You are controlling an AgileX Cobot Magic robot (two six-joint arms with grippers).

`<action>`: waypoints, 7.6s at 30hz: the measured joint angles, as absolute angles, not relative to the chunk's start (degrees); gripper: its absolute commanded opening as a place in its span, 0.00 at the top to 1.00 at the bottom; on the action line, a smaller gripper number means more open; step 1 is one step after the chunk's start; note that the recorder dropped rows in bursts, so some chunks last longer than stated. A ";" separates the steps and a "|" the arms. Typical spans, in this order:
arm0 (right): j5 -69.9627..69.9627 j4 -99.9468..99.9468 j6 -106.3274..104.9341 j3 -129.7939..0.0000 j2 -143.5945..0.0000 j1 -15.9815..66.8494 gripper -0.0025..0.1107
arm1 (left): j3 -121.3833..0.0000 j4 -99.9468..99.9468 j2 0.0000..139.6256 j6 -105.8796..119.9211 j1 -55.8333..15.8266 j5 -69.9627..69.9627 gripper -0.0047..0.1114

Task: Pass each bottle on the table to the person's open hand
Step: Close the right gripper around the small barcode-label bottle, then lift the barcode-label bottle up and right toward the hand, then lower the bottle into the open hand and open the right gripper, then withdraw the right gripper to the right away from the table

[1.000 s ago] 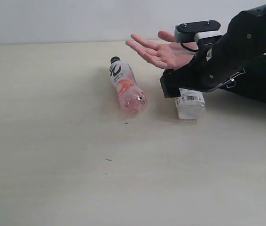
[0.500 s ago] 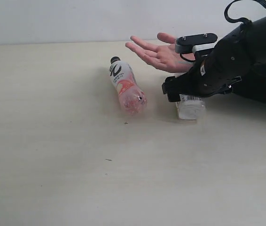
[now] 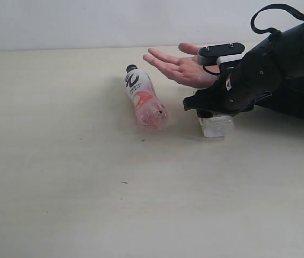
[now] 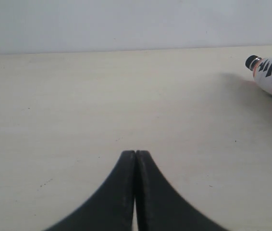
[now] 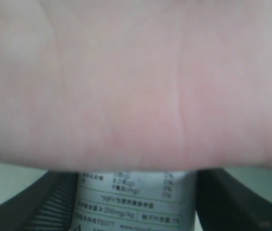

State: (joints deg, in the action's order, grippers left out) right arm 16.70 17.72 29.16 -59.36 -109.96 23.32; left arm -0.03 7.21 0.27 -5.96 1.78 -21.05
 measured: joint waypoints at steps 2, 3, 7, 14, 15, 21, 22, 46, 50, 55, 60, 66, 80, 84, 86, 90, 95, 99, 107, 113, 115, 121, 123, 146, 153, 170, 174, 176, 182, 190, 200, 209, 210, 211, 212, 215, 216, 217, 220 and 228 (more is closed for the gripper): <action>16.70 17.72 29.16 -59.36 -109.96 23.32 0.87 | -0.03 7.21 0.27 -5.96 1.78 -21.05 0.94; 16.70 17.72 29.16 -59.36 -109.96 23.32 0.92 | -0.03 7.21 0.27 -5.96 1.78 -21.05 0.94; 16.92 17.72 29.16 -59.36 -109.96 23.32 0.98 | -0.03 7.21 0.27 -5.96 1.78 -21.05 0.94; 23.79 17.72 28.35 -59.58 -107.12 23.32 0.98 | -0.03 7.21 0.27 -5.96 1.78 -21.05 0.94; 25.15 17.72 27.69 -59.58 -106.39 23.32 0.98 | -0.03 7.21 0.27 -5.96 1.78 -21.05 0.94; 34.40 15.17 20.54 -58.87 -100.02 23.32 0.98 | -0.03 7.21 0.27 -5.96 1.78 -21.05 0.94; 35.38 14.35 19.20 -58.27 -98.74 23.32 0.98 | -0.03 7.21 0.27 -5.96 1.78 -21.05 0.94; 56.47 3.33 4.14 -49.63 -71.63 23.32 0.98 | -0.03 7.21 0.27 -5.96 1.78 -21.05 0.94; 58.13 2.39 3.52 -49.63 -68.38 23.32 0.98 | -0.03 7.21 0.27 -5.96 1.78 -21.05 0.94; 58.87 0.73 3.15 -49.63 -64.94 23.32 0.98 | -0.03 7.21 0.27 -5.96 1.78 -21.05 0.94; 59.31 0.39 2.70 -51.78 -64.11 23.32 0.98 | -0.03 7.21 0.27 -5.96 1.78 -21.05 0.94; 57.98 1.01 2.59 -59.28 -65.54 23.32 0.98 | -0.03 7.21 0.27 -5.96 1.78 -21.05 0.94; 53.70 -0.31 2.35 -78.98 -90.03 23.32 0.98 | -0.03 7.21 0.27 -5.96 1.78 -21.05 0.94; 50.53 -0.52 2.35 -80.48 -97.22 23.32 0.98 | -0.03 7.21 0.27 -5.96 1.78 -21.05 0.94; 49.17 -1.17 2.35 -80.58 -99.55 23.32 0.98 | -0.03 7.21 0.27 -5.96 1.78 -21.05 0.94; 47.87 -1.56 2.35 -80.70 -101.75 23.32 0.98 | -0.03 7.21 0.27 -5.96 1.78 -21.05 0.94; 46.43 -1.56 4.68 -80.70 -103.68 23.32 0.89 | -0.03 7.21 0.27 -5.96 1.78 -21.05 0.94; 46.10 -1.56 5.28 -80.70 -104.14 23.32 0.68 | -0.03 7.21 0.27 -5.96 1.78 -21.05 0.94; 46.01 -1.56 4.99 -80.70 -104.14 23.32 0.28 | -0.03 7.21 0.27 -5.96 1.78 -21.05 0.94; 45.87 -1.56 4.53 -80.70 -103.34 23.32 0.22 | -0.03 7.21 0.27 -5.96 1.78 -21.05 0.94; 45.31 -1.18 4.53 -80.70 -102.64 23.32 0.22 | -0.03 7.21 0.27 -5.96 1.78 -21.05 0.94; 45.40 1.68 4.37 -80.70 -97.98 23.32 0.22 | -0.03 7.21 0.27 -5.96 1.78 -21.05 0.94; 47.05 3.14 4.37 -80.70 -95.55 23.32 0.23 | -0.03 7.21 0.27 -5.96 1.78 -21.05 0.94; 36.36 -0.97 -1.07 -41.38 -48.95 23.32 0.98 | -0.03 7.21 0.27 -5.96 1.78 -21.05 0.94; 20.96 -2.65 -0.94 -24.79 -39.65 23.32 0.98 | -0.03 7.21 0.27 -5.96 1.78 -21.05 0.94; 10.22 -3.04 7.29 -20.54 -36.15 23.32 0.98 | -0.03 7.21 0.27 -5.96 1.78 -21.05 0.94; 11.48 -3.04 7.39 -20.54 -34.54 23.32 0.98 | -0.03 7.21 0.27 -5.96 1.78 -21.05 0.94; 11.48 -3.04 7.52 -20.54 -33.62 23.32 0.98 | -0.03 7.21 0.27 -5.96 1.78 -21.05 0.94; 13.24 -3.04 7.90 -20.54 -29.38 23.32 0.98 | -0.03 7.21 0.27 -5.96 1.78 -21.05 0.94; 14.83 -8.61 10.30 -20.41 -24.76 23.32 0.98 | -0.03 7.21 0.27 -5.96 1.78 -21.05 0.94; 18.26 -11.78 13.94 -20.41 -10.24 23.32 0.98 | -0.03 7.21 0.27 -5.96 1.78 -21.05 0.94; 18.64 -7.92 15.60 -15.15 -7.35 23.32 0.98 | -0.03 7.21 0.27 -5.96 1.78 -21.05 0.94; 17.95 -7.77 15.60 -14.33 -7.35 23.32 0.98 | -0.03 7.21 0.27 -5.96 1.78 -21.05 0.94; 16.98 -7.77 15.14 -13.78 -7.35 23.32 0.98 | -0.03 7.21 0.27 -5.96 1.78 -21.05 0.94; 16.30 -7.77 14.54 -13.49 -7.35 23.32 0.98 | -0.03 7.21 0.27 -5.96 1.78 -21.05 0.94; 16.30 -7.77 10.57 -13.39 -7.35 23.32 0.98 | -0.03 7.21 0.27 -5.96 1.78 -21.05 0.94; 17.43 -7.65 9.00 -13.39 -7.35 23.32 0.98 | -0.03 7.21 0.27 -5.96 1.78 -21.05 0.94; 18.99 -7.50 7.49 -13.39 -7.35 23.32 0.98 | -0.03 7.21 0.27 -5.96 1.78 -21.05 0.94; 21.48 -6.19 4.43 -13.03 -7.35 23.32 0.98 | -0.03 7.21 0.27 -5.96 1.78 -21.05 0.94; 21.62 -5.81 3.39 -11.09 -7.35 23.32 0.98 | -0.03 7.21 0.27 -5.96 1.78 -21.05 0.94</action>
